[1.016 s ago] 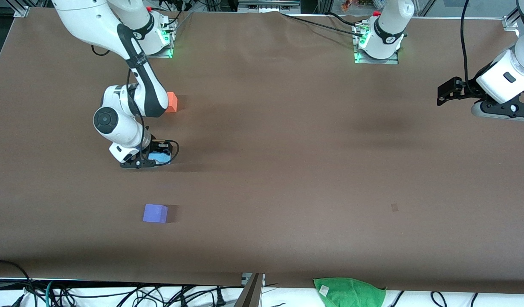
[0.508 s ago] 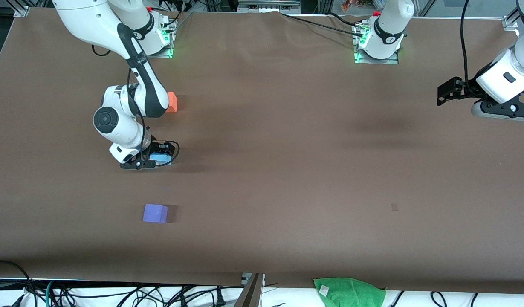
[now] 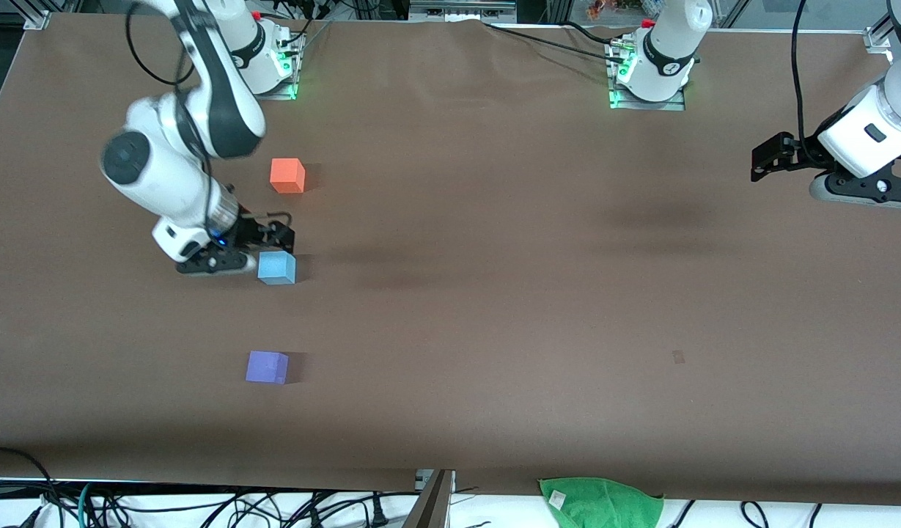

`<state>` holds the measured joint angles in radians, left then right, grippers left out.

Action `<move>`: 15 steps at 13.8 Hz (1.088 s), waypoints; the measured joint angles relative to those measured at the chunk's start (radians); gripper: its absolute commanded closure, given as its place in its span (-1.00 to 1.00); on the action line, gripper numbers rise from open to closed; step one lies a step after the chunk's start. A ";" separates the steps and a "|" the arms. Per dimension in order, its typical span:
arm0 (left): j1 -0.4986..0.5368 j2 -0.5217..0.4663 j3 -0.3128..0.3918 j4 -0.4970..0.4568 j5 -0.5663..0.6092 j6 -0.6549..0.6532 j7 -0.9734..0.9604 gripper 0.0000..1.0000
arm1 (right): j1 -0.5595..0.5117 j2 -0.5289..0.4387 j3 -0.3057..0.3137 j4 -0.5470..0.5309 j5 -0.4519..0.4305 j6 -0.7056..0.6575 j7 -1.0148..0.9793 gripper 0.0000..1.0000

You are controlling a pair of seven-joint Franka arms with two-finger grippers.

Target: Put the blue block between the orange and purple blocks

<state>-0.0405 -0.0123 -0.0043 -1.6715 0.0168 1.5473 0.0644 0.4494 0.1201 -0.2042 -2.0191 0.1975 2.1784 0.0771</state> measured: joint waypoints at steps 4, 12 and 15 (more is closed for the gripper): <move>0.000 0.000 0.000 0.000 0.000 0.000 0.000 -1.00 | -0.002 -0.133 -0.029 0.138 -0.081 -0.304 0.001 -1.00; 0.000 0.001 -0.001 0.000 0.000 0.000 0.000 -1.00 | -0.127 -0.127 -0.042 0.332 -0.114 -0.507 -0.054 -1.00; 0.000 0.001 -0.001 0.000 0.000 0.000 0.000 -1.00 | -0.226 -0.125 0.055 0.342 -0.132 -0.510 -0.073 -1.00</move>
<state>-0.0407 -0.0113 -0.0052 -1.6715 0.0168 1.5473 0.0644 0.2230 -0.0052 -0.1497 -1.6772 0.0654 1.6682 0.0037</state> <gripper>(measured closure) 0.000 0.000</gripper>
